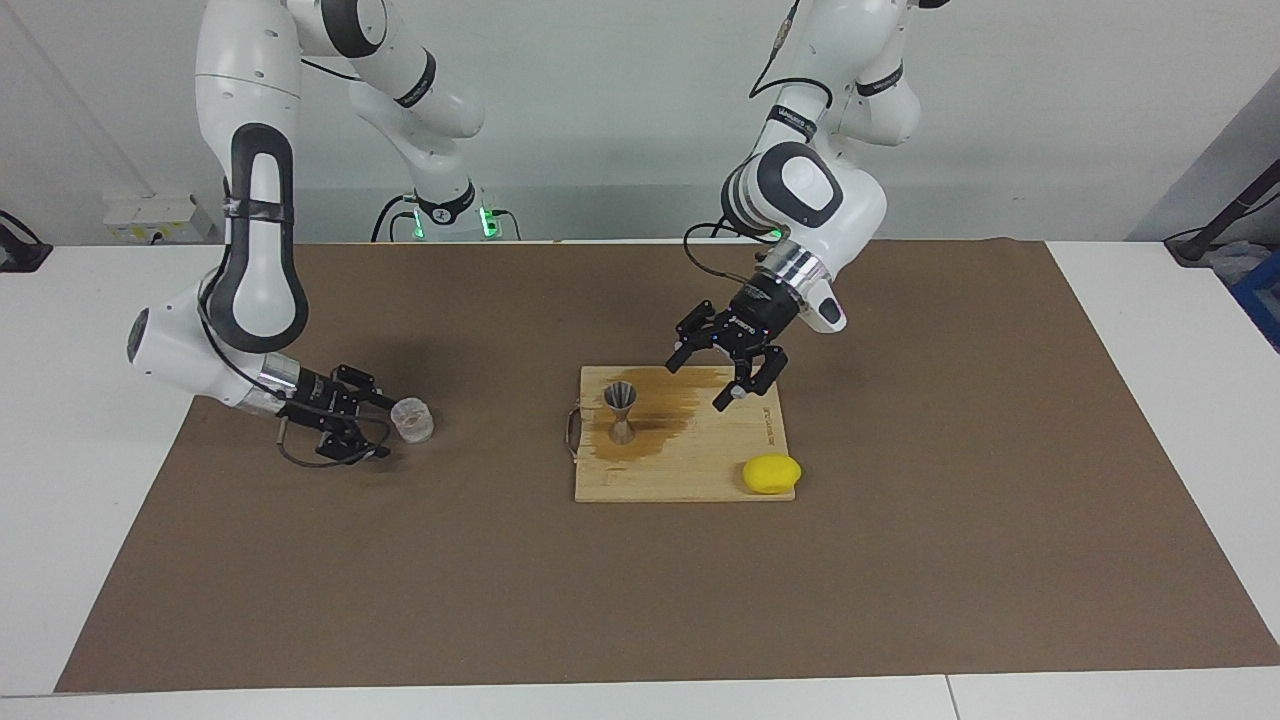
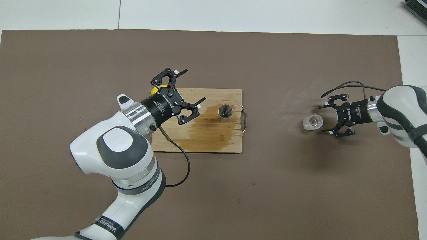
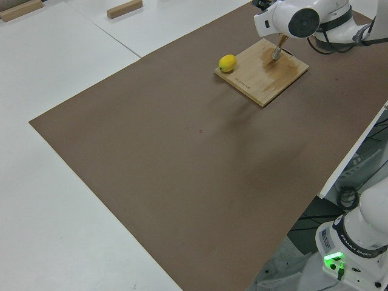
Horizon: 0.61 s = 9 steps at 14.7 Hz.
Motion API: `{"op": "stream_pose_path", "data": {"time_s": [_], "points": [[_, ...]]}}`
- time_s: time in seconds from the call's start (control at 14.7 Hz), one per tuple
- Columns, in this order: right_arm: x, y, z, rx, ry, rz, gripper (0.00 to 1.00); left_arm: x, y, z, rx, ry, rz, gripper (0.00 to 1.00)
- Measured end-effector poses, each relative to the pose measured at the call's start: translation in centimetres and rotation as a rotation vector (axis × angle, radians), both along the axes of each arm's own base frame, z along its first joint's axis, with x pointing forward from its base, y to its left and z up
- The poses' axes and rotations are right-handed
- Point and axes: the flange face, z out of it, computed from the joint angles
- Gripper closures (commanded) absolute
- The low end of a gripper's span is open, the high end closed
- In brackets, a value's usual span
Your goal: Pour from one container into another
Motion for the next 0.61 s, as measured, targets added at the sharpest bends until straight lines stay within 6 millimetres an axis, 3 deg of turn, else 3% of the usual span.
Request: {"op": "stream_pose_path", "data": {"time_s": [0.14,0.34,0.61], "points": [[0.0,0.0,-0.2,0.006,0.001,-0.002,0.08,1.6,1.8,0.5,0.039,-0.050,-0.074,0.00],[-0.1,0.1,-0.5,0.017,0.000,-0.013,0.08,4.3,6.6,1.2,0.101,-0.106,-0.209,0.00],[0.2,1.4,-0.9,0.043,-0.019,-0.016,0.07,4.9,11.1,1.8,0.350,-0.136,-0.537,0.00]]}}
